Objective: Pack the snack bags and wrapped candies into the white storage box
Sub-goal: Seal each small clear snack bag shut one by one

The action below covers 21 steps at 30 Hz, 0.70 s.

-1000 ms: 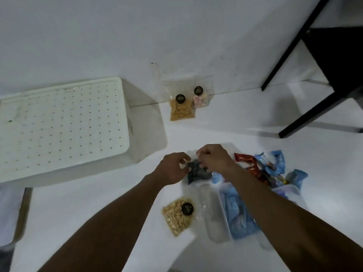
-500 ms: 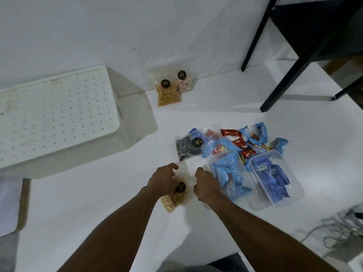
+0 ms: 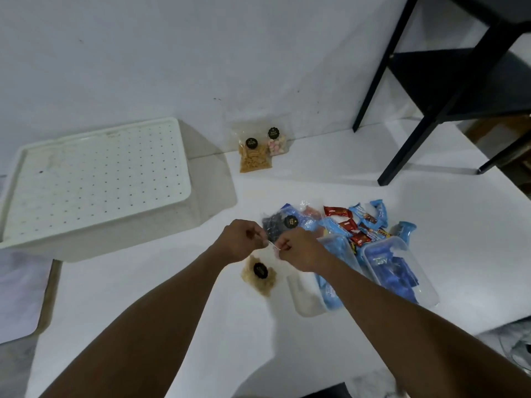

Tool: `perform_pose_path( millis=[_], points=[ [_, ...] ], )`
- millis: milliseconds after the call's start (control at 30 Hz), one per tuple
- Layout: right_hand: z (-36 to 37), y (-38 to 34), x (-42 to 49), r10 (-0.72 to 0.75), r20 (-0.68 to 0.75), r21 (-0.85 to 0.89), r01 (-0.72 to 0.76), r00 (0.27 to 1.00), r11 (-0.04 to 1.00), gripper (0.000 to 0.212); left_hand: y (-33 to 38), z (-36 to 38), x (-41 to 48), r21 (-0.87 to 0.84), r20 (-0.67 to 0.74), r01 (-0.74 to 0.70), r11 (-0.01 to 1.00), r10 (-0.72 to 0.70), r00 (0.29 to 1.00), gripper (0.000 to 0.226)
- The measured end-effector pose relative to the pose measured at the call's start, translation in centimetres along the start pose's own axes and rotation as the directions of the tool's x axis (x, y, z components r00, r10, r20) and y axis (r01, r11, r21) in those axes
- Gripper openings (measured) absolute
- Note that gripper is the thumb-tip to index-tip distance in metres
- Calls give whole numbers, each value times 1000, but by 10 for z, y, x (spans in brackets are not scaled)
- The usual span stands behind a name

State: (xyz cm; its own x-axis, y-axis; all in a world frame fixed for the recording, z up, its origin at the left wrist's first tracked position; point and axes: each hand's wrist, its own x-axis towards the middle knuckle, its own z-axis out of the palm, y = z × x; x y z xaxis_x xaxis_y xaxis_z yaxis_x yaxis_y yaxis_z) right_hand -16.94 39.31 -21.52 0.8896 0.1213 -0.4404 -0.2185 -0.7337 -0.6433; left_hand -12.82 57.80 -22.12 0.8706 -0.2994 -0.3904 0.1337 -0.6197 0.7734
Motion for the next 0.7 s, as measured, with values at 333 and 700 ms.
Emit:
perform_pose_path(
  millis=[333, 700],
  points=[
    [-117, -71, 1, -211, -70, -27, 209, 975, 978, 11, 89, -83, -7, -214, -92, -144, 966, 126, 988, 20],
    [-187, -148, 7, -402, -203, -129, 383, 893, 915, 11, 151, -154, -22, -223, -273, -367, 903, 304, 913, 12]
  ],
)
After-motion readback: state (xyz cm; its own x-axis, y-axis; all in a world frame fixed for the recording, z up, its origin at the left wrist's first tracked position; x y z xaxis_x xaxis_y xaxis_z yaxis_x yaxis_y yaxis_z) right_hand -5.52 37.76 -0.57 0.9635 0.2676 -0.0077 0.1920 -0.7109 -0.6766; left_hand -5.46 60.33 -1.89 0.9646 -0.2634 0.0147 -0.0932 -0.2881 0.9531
